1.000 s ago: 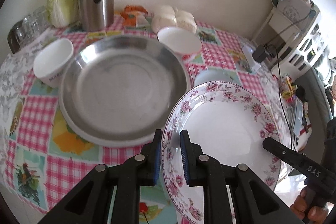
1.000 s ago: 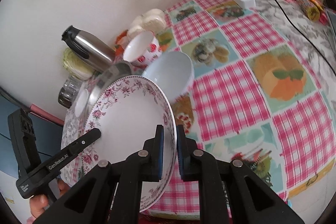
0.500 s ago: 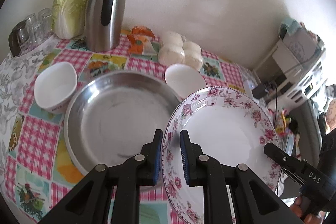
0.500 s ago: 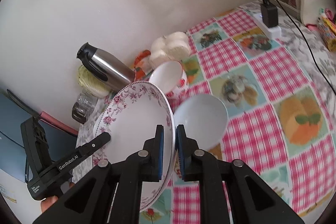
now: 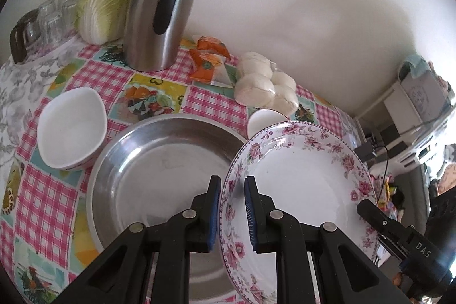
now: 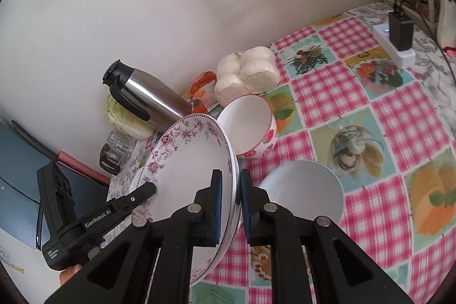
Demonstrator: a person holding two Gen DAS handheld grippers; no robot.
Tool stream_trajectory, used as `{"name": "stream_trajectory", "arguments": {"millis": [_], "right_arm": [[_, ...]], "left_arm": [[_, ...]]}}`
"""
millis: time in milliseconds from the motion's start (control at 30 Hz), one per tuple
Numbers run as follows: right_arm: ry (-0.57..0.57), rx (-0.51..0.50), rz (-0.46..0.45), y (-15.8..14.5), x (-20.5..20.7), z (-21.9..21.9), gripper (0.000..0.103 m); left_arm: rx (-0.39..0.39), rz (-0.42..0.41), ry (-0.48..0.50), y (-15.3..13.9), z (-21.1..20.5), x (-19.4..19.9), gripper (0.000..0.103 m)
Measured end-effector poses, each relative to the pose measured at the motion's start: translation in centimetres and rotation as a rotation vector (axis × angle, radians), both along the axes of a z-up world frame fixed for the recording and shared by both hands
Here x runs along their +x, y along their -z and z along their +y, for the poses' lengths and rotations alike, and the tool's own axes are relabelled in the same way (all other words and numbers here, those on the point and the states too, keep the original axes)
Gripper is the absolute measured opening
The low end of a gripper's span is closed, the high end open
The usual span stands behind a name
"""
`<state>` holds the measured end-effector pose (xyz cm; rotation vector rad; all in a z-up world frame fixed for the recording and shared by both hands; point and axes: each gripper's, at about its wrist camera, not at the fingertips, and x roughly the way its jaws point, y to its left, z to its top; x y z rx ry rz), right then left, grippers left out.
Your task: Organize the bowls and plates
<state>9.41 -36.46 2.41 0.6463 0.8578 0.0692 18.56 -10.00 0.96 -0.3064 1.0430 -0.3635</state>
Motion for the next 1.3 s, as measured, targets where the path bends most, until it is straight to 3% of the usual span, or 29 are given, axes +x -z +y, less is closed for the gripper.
{"name": "stream_trajectory", "arguments": {"millis": [867,1300], "right_arm": [[-0.137,0.056,0.038,2.9,4.9,7.7,0.014],[-0.133,0.039,0.097,5.0,5.9,7.6,0.014]], "left_arm": [[-0.084,0.058,-0.175,2.0,10.6,1.6,0.017],[-0.082,0.111,-0.174,5.0,10.2,2.6,0.017]]}}
